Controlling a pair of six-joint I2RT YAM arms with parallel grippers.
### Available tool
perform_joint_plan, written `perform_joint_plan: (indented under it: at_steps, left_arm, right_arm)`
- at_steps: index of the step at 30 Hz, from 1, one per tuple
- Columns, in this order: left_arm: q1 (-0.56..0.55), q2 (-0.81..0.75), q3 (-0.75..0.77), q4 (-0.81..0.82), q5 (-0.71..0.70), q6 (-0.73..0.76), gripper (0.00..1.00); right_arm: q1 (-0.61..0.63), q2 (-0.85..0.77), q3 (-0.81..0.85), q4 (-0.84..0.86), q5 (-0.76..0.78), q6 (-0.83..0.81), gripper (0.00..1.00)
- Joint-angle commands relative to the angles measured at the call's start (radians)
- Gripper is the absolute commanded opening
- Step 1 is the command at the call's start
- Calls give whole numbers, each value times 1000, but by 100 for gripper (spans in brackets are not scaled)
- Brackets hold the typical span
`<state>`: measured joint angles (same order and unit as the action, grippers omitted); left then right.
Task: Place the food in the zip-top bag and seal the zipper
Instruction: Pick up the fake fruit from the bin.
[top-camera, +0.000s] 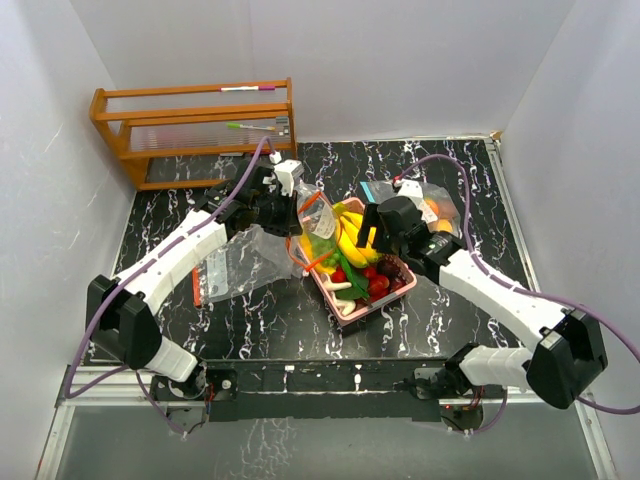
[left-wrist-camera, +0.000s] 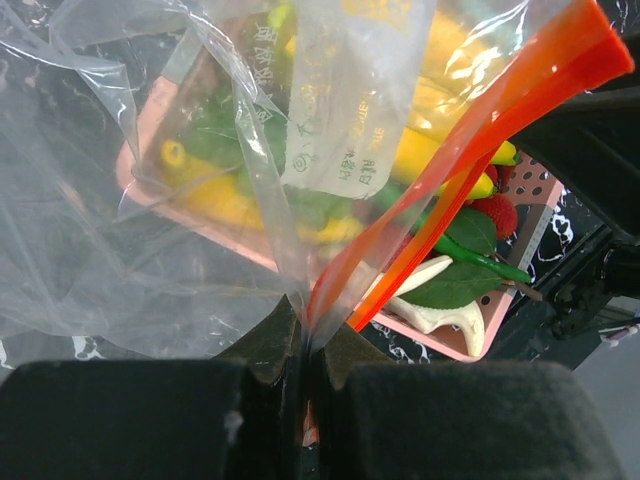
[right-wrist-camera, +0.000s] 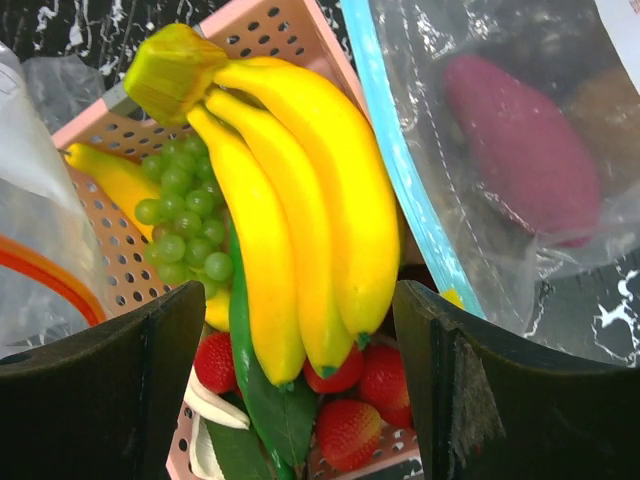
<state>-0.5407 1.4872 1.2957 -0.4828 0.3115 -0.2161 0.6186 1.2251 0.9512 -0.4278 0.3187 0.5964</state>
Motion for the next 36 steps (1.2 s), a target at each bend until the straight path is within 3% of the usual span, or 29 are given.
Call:
perform_joint_plan:
  at_steps: [1,9,15,28,30,33,36]
  left_arm:
    - [-4,-46,21,-18,-12,23,0]
    - [-4,-39,8,0,-12,21,0]
    - [-4,-41,10,-11,-20,26,0]
    - [-4,-50,2,-9,-10,24,0]
    - [-4,-51,2,-11,-10,23,0]
    - [-4,-53,1,-15,-17,23,0]
    - [-4,-51,3,-20,-29,25,0]
  right_arm:
    - [-5,-59,12,-66,20,45,77]
    - [-6,-67,-27,-98,-14,64,77]
    - [-5,-48,-141,54,-51,153,77]
    - [-7,47,-207,288,6,264,74]
    - [-7,66,-208,286,2,261,66]
    - [-7,49,-215,296,5,254,31]
    - [-6,-19,-217,288,71,203,14]
